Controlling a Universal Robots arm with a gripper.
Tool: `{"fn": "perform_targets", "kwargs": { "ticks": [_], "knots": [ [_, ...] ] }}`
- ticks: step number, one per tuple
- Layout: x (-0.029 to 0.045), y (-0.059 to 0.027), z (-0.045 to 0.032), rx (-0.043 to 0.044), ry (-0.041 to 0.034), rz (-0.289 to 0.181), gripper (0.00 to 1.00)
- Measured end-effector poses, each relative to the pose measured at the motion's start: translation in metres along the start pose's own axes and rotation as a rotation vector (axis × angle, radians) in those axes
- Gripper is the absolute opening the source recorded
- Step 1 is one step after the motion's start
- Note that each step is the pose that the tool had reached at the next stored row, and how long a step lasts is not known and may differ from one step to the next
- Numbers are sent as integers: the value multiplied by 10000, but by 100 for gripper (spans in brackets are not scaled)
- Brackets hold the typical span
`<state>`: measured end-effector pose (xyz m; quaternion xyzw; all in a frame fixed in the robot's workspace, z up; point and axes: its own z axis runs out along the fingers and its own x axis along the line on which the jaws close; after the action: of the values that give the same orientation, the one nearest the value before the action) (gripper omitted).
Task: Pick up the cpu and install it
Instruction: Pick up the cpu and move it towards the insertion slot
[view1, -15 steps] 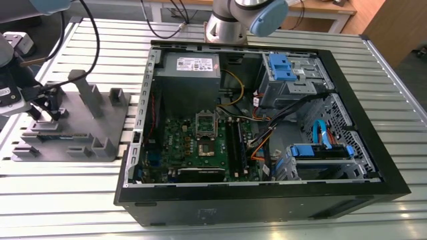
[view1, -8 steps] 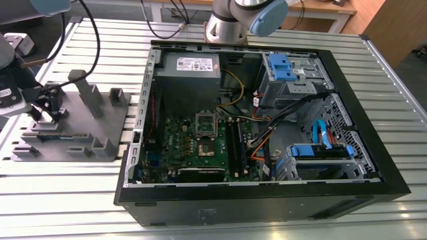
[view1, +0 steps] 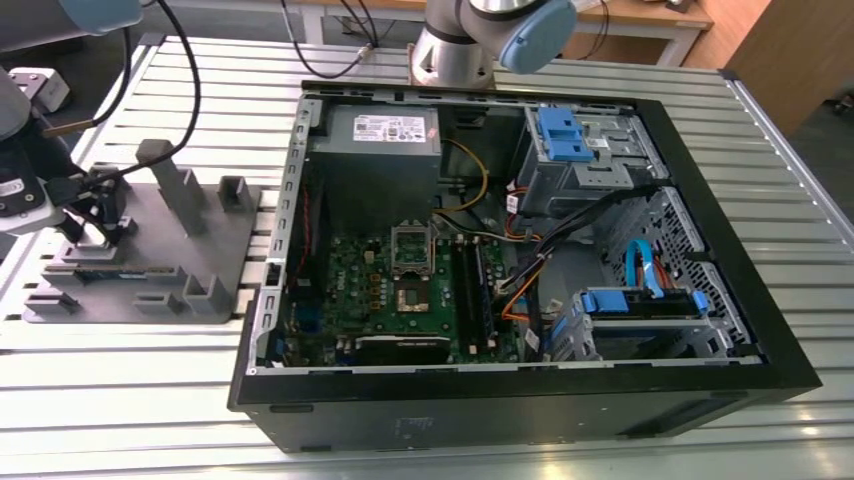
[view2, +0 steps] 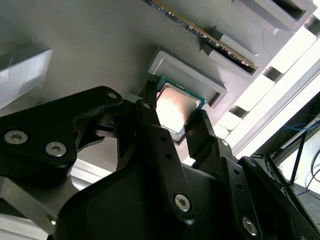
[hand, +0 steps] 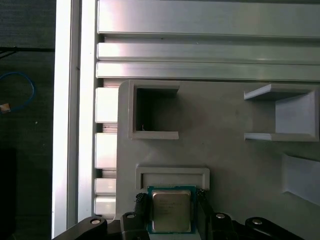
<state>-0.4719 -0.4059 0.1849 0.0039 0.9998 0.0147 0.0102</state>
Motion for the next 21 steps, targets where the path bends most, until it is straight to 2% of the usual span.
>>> {"fn": "perform_targets", "kwargs": {
  "ticks": [9,10,11,21],
  "knots": [
    [0,0,3,-1,-1,0,47],
    [0,0,3,0,-1,0,48],
    [0,0,4,-1,-2,0,54],
    [0,0,8,-1,-2,0,54]
  ]
}}
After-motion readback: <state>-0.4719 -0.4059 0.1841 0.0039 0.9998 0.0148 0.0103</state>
